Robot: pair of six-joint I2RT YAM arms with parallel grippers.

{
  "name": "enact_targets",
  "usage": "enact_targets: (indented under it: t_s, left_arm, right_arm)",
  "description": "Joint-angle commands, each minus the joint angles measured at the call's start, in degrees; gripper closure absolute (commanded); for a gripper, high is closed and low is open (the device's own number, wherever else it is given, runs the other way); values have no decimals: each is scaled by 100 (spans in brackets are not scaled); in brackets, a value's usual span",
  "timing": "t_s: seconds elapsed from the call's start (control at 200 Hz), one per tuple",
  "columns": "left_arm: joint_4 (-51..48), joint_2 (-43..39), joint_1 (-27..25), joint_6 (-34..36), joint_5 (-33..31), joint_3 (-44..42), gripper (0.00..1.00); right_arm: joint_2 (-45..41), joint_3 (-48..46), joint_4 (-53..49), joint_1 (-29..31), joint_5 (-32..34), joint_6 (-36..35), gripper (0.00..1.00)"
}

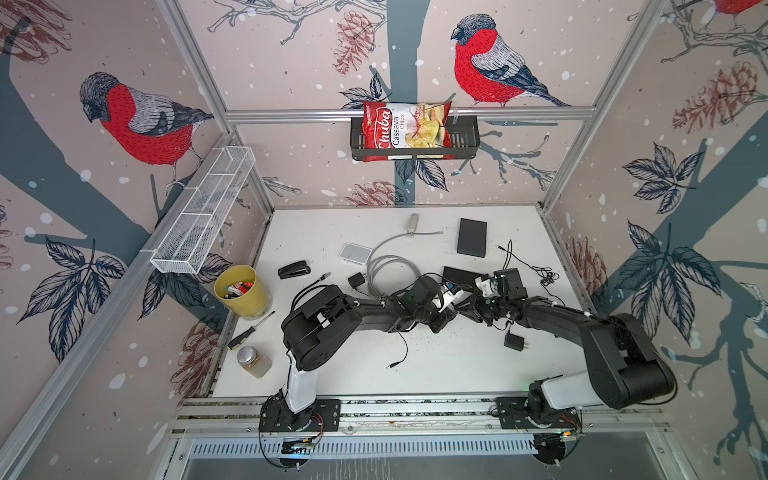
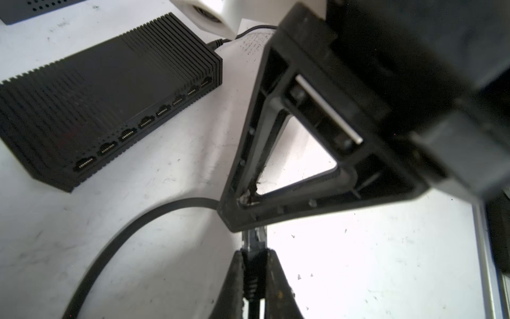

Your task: Insert the plug into the switch port

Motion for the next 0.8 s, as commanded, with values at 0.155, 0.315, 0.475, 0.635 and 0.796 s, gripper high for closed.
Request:
enact_targets:
  t_s: [0.155,0.315,0.475,0.635,0.796]
  left_arm:
    - [190,9,13,-149,-48,-125,76]
    - [425,16,81,-389,199,-272,59]
    - [615,150,175,-586,700,-344,48]
    - [1076,315,260,-898,1132,-409,48]
    - [1281,374,261,-1012,1214,-386,52]
  right_arm:
    - [-117,-59,17,-54,-10,-96,90]
    - [-131,-154,131,-73,29,-132,91]
    - [-190,-236,272,-58,136,-318,91]
    - [-446,-400,569,-45,223,-444,90]
    - [-456,-430,551,-40,244,-498,90]
